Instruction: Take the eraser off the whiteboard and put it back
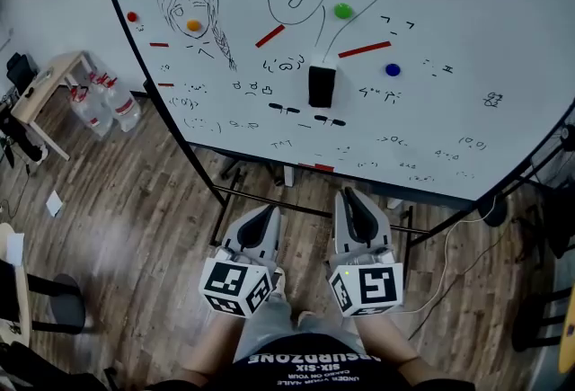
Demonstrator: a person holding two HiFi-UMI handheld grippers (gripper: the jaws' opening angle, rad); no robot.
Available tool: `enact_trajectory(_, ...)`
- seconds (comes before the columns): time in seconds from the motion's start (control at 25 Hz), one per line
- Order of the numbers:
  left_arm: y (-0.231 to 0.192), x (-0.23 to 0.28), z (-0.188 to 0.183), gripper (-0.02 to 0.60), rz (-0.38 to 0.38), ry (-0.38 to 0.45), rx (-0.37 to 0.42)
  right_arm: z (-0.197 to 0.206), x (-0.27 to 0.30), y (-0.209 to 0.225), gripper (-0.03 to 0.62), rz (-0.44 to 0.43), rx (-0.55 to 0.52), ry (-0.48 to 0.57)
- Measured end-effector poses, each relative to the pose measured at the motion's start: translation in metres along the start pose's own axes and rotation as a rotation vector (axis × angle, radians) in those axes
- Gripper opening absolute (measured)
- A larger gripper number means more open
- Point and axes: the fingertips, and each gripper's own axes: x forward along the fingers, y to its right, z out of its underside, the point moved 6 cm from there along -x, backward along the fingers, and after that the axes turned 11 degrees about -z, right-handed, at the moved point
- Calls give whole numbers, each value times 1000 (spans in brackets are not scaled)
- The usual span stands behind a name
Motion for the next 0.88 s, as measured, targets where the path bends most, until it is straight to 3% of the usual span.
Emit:
enact_trajectory(0.4, -18, 31, -9, 6, 29, 7, 7, -5, 38, 11, 220, 10, 1, 15)
enact_trajectory(0.88, -41, 69, -16, 6, 63, 4, 14, -6, 89, 26, 268, 51, -15, 17)
